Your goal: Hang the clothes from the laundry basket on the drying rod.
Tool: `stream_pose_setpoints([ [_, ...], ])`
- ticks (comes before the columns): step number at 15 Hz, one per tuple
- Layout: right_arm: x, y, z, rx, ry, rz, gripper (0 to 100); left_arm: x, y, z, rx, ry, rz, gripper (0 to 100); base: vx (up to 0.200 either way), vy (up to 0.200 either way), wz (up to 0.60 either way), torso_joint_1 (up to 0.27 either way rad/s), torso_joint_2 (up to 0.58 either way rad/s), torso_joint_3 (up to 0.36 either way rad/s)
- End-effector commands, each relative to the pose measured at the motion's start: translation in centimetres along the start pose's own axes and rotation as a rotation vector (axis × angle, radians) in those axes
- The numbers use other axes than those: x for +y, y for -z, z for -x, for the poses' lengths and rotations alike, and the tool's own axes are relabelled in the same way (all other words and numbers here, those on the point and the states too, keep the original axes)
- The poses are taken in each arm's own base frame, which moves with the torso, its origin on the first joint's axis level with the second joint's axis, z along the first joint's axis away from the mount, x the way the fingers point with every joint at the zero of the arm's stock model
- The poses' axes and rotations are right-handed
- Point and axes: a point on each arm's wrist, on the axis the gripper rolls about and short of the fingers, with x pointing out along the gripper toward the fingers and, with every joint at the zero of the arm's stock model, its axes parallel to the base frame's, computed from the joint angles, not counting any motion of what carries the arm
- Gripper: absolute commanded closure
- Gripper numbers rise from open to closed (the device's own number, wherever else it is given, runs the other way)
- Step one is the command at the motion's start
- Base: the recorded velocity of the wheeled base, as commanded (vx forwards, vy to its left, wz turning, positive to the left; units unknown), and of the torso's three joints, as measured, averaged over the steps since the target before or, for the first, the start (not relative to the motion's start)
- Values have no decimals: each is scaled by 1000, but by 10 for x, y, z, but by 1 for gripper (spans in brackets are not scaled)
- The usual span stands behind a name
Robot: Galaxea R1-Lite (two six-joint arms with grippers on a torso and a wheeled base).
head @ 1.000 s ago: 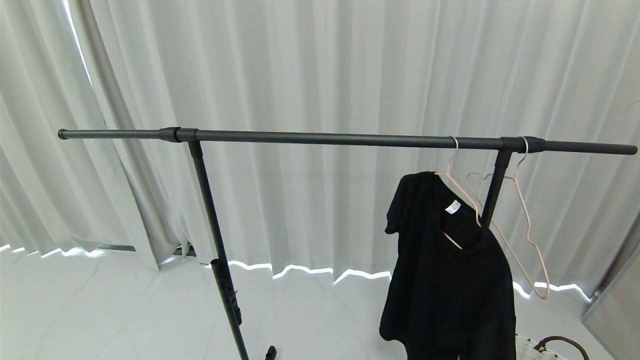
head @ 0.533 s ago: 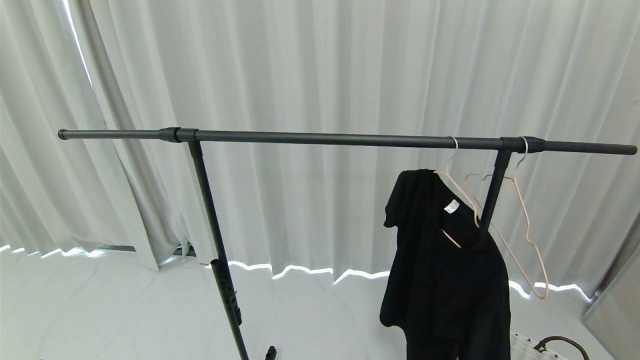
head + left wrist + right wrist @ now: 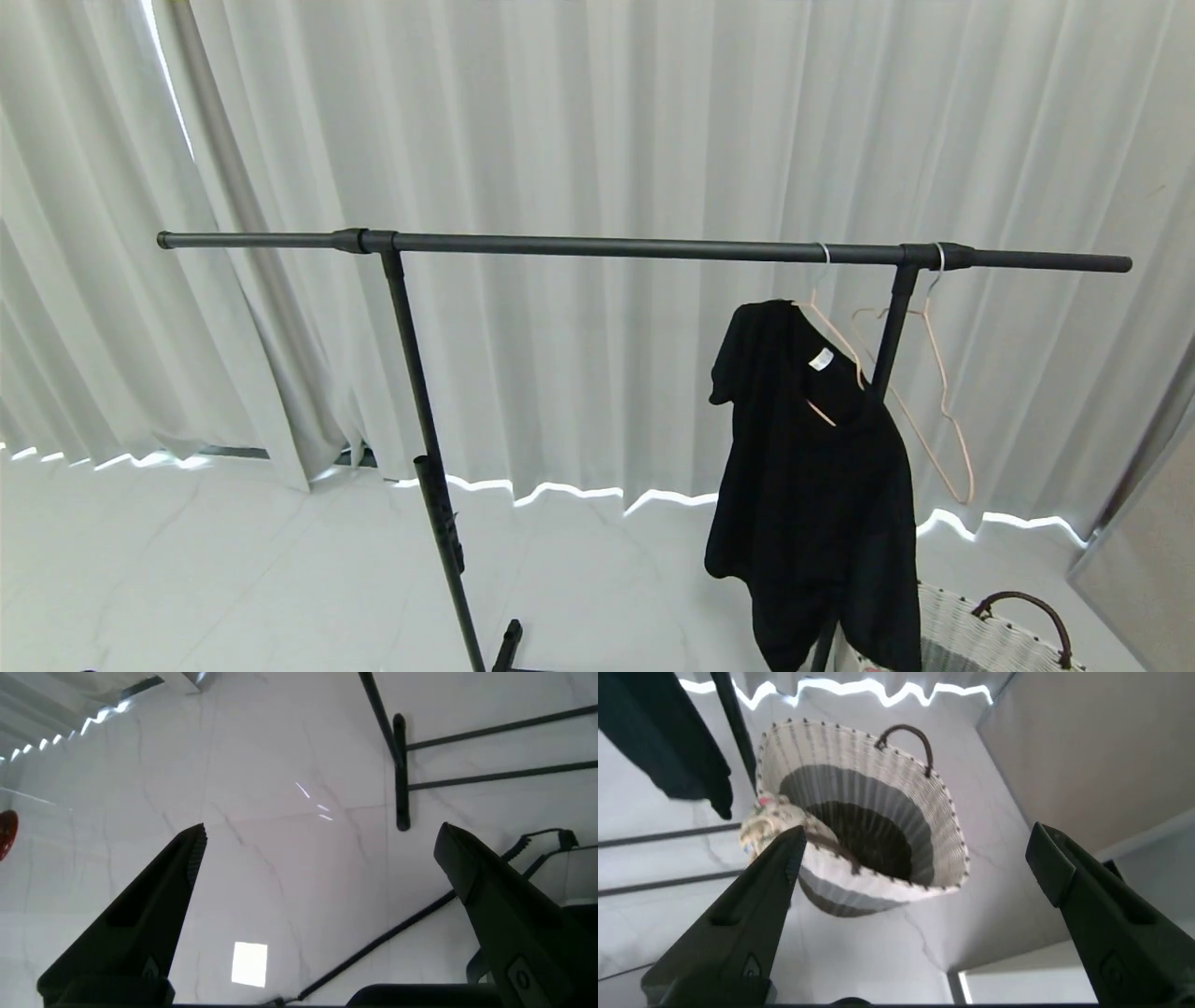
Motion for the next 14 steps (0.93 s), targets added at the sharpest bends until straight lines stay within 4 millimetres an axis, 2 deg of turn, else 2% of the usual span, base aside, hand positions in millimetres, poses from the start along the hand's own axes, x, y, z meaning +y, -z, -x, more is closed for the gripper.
stream_pose_setpoints([
  [1, 0, 0, -1, 6, -1, 3, 0, 0, 0, 0, -4, 1, 1, 0, -200, 0, 0, -2, 2, 7],
  [4, 0, 0, -1, 8, -5, 6, 0, 0, 0, 1, -13, 0, 5, 0, 0, 0, 0, -111, 235, 136],
  [14, 0, 0, -1, 11, -5, 6, 0, 0, 0, 1, -12, 1, 4, 0, 0, 0, 0, -208, 489, 284],
])
